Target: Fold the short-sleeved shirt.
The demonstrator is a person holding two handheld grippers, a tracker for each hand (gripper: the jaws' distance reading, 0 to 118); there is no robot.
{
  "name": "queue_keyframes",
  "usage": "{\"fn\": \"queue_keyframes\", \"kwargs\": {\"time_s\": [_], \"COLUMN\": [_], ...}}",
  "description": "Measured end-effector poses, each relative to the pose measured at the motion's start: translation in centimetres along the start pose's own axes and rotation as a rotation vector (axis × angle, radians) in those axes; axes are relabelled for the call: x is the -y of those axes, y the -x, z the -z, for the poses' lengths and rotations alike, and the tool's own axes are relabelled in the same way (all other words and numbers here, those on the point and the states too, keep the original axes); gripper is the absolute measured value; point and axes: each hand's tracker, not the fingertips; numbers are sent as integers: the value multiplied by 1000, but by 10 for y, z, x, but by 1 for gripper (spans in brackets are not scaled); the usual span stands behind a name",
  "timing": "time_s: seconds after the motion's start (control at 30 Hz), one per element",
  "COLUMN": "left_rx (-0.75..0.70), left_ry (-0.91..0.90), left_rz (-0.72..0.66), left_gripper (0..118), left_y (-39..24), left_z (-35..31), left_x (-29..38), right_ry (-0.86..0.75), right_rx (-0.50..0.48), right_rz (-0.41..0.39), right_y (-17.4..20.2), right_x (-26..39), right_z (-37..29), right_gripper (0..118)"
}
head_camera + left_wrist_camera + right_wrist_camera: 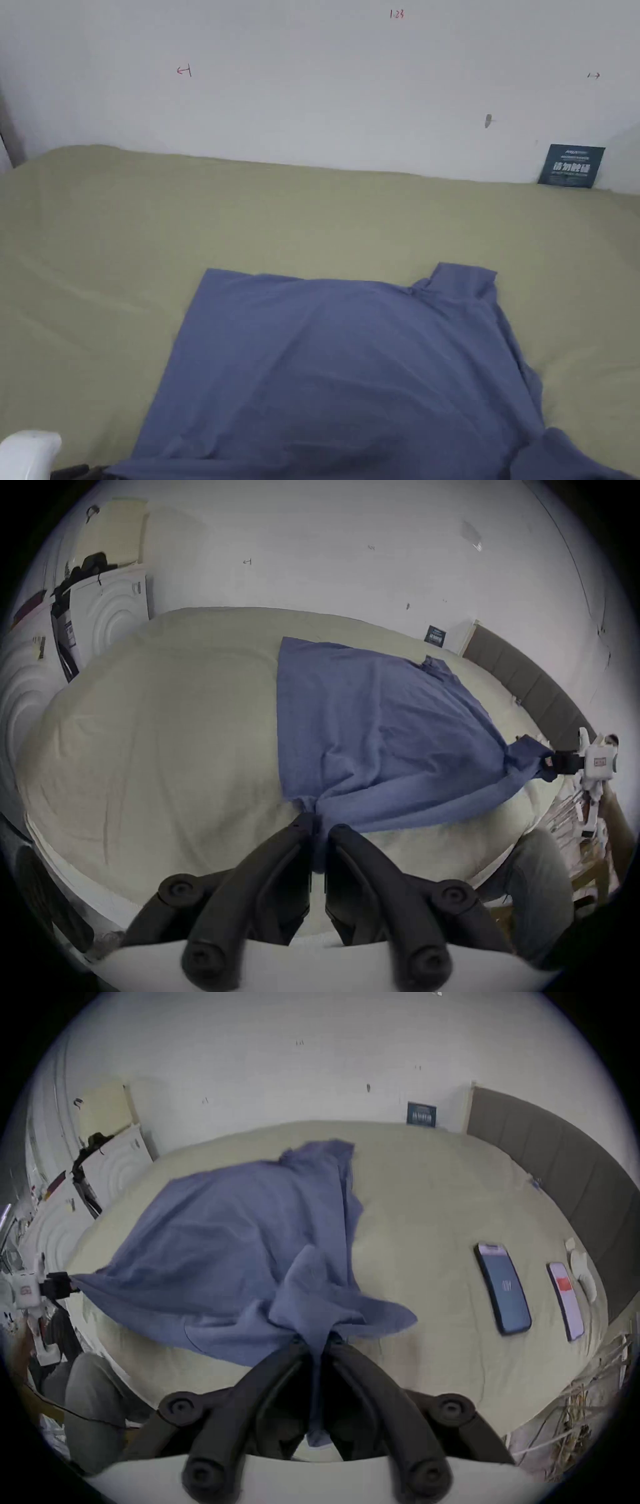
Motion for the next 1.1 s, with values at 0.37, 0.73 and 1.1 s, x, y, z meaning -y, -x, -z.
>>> {"fn": "queue_keyframes", "kwargs": {"time_s": [0.37,0.73,1.1], "left_rx": [28,-119,-141], "left_ry": [220,-56,-70], "left_rz": [4,-115,-37], "left_gripper": [8,90,0], "left_y": [19,17,-14], "left_z": [89,62,26], "left_x": [-131,-107,-29], "right_ry": [135,-146,-111], "right_rx": [30,-28,-11], "right_rz": [-21,134,58], "right_y": [-32,-47,-25], "right_x": [-118,-75,-16], "right_z": [123,85,18], "right_gripper": [4,81,0]}}
